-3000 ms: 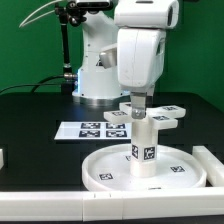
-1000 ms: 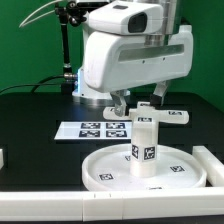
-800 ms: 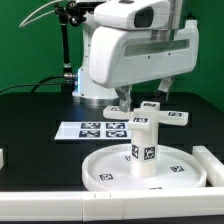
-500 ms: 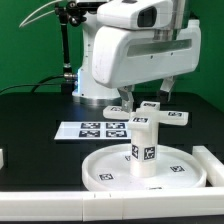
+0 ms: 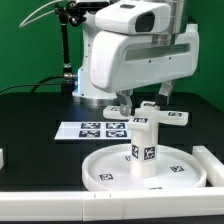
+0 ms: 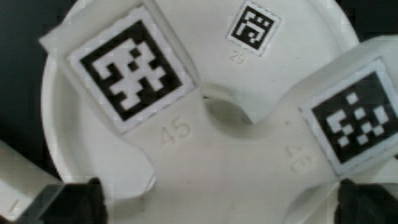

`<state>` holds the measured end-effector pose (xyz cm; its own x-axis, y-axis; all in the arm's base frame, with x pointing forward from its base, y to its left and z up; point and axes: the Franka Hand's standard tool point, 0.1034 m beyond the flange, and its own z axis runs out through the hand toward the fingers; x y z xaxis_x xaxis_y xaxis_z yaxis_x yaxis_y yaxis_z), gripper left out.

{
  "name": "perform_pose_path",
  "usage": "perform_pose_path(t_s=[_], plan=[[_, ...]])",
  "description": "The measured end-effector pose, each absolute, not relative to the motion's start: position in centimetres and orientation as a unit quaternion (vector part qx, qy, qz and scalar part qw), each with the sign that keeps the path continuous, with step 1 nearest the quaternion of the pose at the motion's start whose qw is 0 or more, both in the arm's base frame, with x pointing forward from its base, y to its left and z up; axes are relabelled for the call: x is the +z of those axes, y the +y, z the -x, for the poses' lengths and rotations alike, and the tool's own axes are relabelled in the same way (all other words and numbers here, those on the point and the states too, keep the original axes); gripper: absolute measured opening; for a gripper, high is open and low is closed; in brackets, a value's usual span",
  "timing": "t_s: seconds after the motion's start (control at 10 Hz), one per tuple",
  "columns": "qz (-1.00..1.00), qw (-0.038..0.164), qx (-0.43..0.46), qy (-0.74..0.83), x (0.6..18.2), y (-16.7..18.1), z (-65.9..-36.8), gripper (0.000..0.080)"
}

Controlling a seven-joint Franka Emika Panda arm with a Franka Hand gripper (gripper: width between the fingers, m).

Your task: Assemble round table

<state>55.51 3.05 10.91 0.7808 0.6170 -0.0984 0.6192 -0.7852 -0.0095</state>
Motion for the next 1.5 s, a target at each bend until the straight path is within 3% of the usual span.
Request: perform_pose_path(t_s=[1.5], plan=[[-0.946, 0.018, -0.027, 0.323, 10.73, 3.04, -56.3, 0.0648]])
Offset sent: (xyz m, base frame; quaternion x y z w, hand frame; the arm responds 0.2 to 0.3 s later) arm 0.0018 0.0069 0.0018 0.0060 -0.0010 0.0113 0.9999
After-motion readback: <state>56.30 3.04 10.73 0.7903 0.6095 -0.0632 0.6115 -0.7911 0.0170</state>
